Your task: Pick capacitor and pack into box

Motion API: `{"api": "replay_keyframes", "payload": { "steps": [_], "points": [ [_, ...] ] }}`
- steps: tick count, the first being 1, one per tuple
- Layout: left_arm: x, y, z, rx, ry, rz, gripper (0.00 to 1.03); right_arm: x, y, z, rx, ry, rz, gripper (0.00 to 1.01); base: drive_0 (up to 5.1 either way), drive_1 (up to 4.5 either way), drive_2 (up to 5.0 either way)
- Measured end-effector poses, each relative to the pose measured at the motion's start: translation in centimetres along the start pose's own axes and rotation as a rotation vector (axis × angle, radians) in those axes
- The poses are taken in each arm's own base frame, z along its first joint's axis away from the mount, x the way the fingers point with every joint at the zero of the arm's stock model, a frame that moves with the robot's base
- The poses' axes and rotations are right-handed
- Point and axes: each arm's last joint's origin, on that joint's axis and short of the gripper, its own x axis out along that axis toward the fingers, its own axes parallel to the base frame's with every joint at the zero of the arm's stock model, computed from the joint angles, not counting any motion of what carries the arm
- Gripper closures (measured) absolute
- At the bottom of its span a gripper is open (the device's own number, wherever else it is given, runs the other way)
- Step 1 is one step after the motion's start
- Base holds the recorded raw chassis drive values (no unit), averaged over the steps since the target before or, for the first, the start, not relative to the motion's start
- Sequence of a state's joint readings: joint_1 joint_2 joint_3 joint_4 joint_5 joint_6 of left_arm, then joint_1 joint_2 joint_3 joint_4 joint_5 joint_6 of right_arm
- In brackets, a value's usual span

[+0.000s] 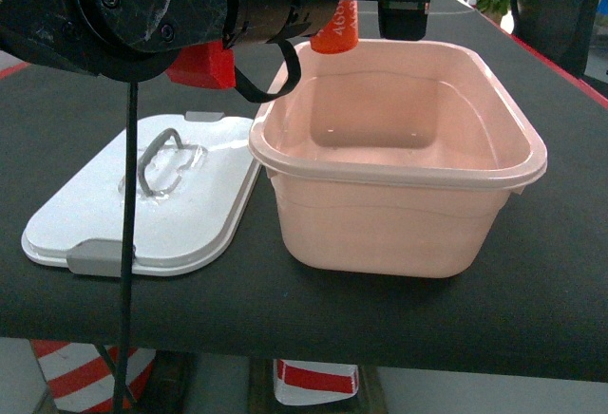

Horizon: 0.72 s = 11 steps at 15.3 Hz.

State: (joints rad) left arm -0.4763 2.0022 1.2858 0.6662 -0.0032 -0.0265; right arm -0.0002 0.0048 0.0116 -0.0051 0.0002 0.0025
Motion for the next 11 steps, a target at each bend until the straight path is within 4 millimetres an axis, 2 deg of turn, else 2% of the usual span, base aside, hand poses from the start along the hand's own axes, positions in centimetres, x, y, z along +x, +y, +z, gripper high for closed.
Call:
{"api": "replay_keyframes", "payload": {
  "steps": [1, 11],
  "points": [
    [0.00, 0.00, 0.00, 0.000, 0.000, 0.000, 0.06, 0.00, 0.00, 0.00, 0.000, 0.000, 0.000, 0.03, 0.0, 0.00, 0.0],
    [0.00, 0.00, 0.00, 0.000, 0.000, 0.000, 0.05, 0.00, 0.00, 0.00, 0.000, 0.000, 0.000, 0.03, 0.0, 0.00, 0.0]
  ]
}}
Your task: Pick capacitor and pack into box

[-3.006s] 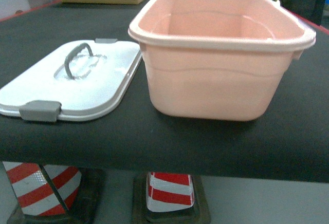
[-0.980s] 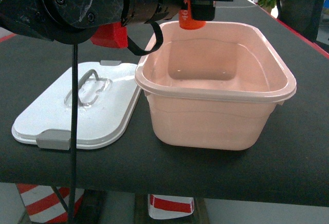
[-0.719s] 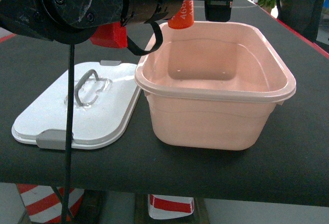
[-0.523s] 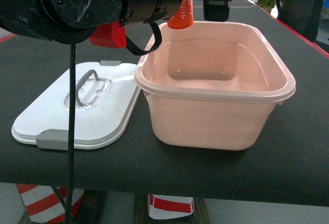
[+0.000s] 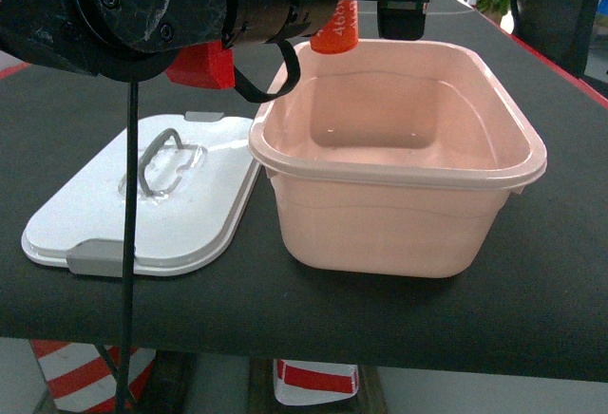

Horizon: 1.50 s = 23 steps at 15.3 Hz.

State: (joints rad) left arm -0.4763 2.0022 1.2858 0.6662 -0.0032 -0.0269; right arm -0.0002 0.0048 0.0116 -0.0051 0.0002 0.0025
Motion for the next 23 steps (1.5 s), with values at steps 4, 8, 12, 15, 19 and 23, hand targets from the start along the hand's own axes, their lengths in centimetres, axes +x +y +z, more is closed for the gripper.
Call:
{"api": "replay_keyframes", "payload": {
  "steps": [4, 8, 12, 15, 19, 23],
  "points": [
    [0.0, 0.0, 0.0, 0.000, 0.000, 0.000, 0.05, 0.0, 0.0, 0.0, 0.000, 0.000, 0.000, 0.03, 0.0, 0.00, 0.0],
    [0.0, 0.0, 0.0, 0.000, 0.000, 0.000, 0.05, 0.0, 0.0, 0.0, 0.000, 0.000, 0.000, 0.03, 0.0, 0.00, 0.0],
    [0.0, -0.1, 0.2, 0.010, -0.021, -0.083, 0.05, 0.0, 0.0, 0.0, 0.000, 0.000, 0.000, 0.03, 0.0, 0.00, 0.0],
    [-0.2, -0.4, 0.3, 0.035, -0.052, -0.103, 0.05, 0.0, 0.0, 0.0, 0.000, 0.000, 0.000, 0.03, 0.0, 0.00, 0.0],
    [-0.5, -1.3, 0.0, 0.169, -0.052, -0.111, 0.05, 0.0, 0.0, 0.0, 0.000, 0.000, 0.000, 0.03, 0.0, 0.00, 0.0],
    [-0.5, -1.4, -0.5, 0.158, 0.007, -0.110, 0.05, 0.0, 0.0, 0.0, 0.000, 0.000, 0.000, 0.03, 0.0, 0.00, 0.0]
  ]
}}
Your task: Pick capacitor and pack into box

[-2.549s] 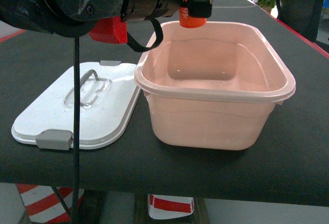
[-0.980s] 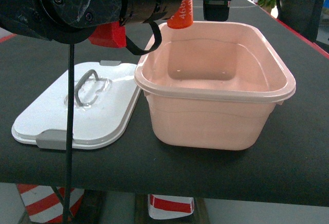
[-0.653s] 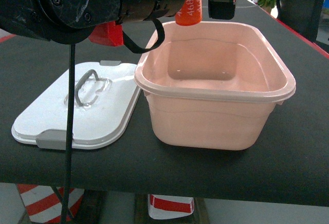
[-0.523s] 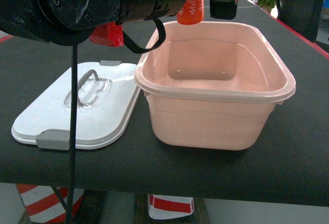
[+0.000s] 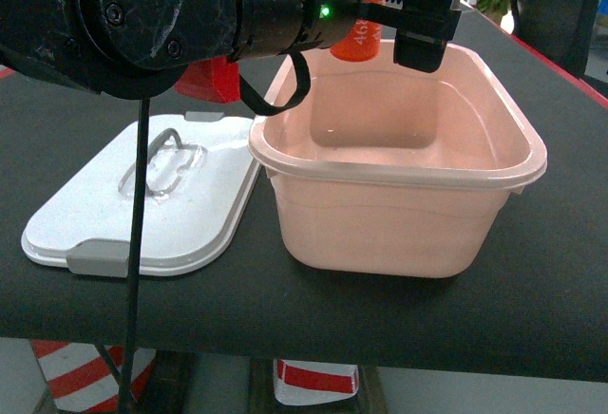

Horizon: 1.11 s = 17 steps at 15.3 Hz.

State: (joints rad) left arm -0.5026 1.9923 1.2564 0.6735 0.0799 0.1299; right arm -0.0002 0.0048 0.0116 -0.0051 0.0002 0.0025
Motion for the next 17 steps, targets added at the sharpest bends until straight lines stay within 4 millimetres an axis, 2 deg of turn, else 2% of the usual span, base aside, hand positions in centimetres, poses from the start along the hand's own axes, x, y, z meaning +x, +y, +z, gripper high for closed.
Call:
{"api": "replay_keyframes", "payload": {
  "steps": [1, 3, 4, 7, 12, 13, 14, 15, 17],
  "points": [
    [0.0, 0.0, -0.1, -0.001, 0.008, -0.001, 0.12, 0.0, 0.0, 0.0, 0.000, 0.000, 0.000, 0.03, 0.0, 0.00, 0.0],
    [0.0, -0.2, 0.0, -0.004, 0.009, -0.007, 0.38, 0.0, 0.0, 0.0, 0.000, 0.000, 0.000, 0.03, 0.0, 0.00, 0.0],
    [0.0, -0.2, 0.0, -0.015, 0.008, -0.012, 0.39, 0.0, 0.0, 0.0, 0.000, 0.000, 0.000, 0.03, 0.0, 0.00, 0.0],
    [0.0, -0.2, 0.0, -0.026, 0.002, -0.010, 0.03, 0.0, 0.0, 0.0, 0.000, 0.000, 0.000, 0.03, 0.0, 0.00, 0.0],
    [0.1, -0.1, 0.3, -0.033, -0.019, -0.005, 0.05, 0.0, 0.0, 0.0, 0.000, 0.000, 0.000, 0.03, 0.0, 0.00, 0.0],
    [0.0, -0.6, 0.7, 0.092, -0.139, 0.019, 0.05, 0.0, 0.0, 0.0, 0.000, 0.000, 0.000, 0.03, 0.0, 0.00, 0.0],
    [0.2, -1.2, 0.1, 0.295, -0.107, 0.086, 0.05, 0.0, 0.0, 0.0, 0.000, 0.000, 0.000, 0.03, 0.0, 0.00, 0.0],
    [1.2, 1.0, -1.1, 0.157, 0.062, 0.159, 0.05, 0.0, 0.0, 0.0, 0.000, 0.000, 0.001, 0.03, 0.0, 0.00, 0.0],
    [1.1, 0.9, -0.4, 0.081, 0.043, 0.149, 0.05, 0.0, 0.0, 0.0, 0.000, 0.000, 0.000, 0.03, 0.0, 0.00, 0.0]
  ]
}}
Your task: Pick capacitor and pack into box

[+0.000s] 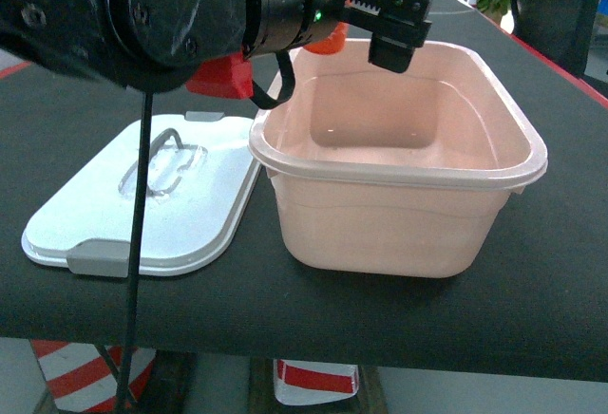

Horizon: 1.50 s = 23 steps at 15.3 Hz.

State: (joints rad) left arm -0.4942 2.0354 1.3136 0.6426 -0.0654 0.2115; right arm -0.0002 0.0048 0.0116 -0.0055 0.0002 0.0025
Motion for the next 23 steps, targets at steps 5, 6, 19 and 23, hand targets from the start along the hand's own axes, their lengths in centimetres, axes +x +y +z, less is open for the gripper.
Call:
{"api": "replay_keyframes", "payload": {
  "steps": [5, 6, 19, 23],
  "points": [
    [0.1, -1.2, -0.7, 0.255, -0.034, 0.072, 0.05, 0.0, 0.0, 0.0, 0.000, 0.000, 0.000, 0.03, 0.0, 0.00, 0.0],
    [0.2, -1.0, -0.9, 0.264, -0.021, 0.072, 0.05, 0.0, 0.0, 0.0, 0.000, -0.001, 0.000, 0.03, 0.0, 0.00, 0.0],
    [0.4, -0.7, -0.5, 0.127, 0.016, 0.097, 0.05, 0.0, 0.0, 0.0, 0.000, -0.001, 0.000, 0.03, 0.0, 0.00, 0.0],
    [0.2, -0.6, 0.0, 0.127, 0.014, 0.087, 0.05, 0.0, 0.0, 0.0, 0.000, 0.000, 0.000, 0.03, 0.0, 0.00, 0.0]
  ]
}}
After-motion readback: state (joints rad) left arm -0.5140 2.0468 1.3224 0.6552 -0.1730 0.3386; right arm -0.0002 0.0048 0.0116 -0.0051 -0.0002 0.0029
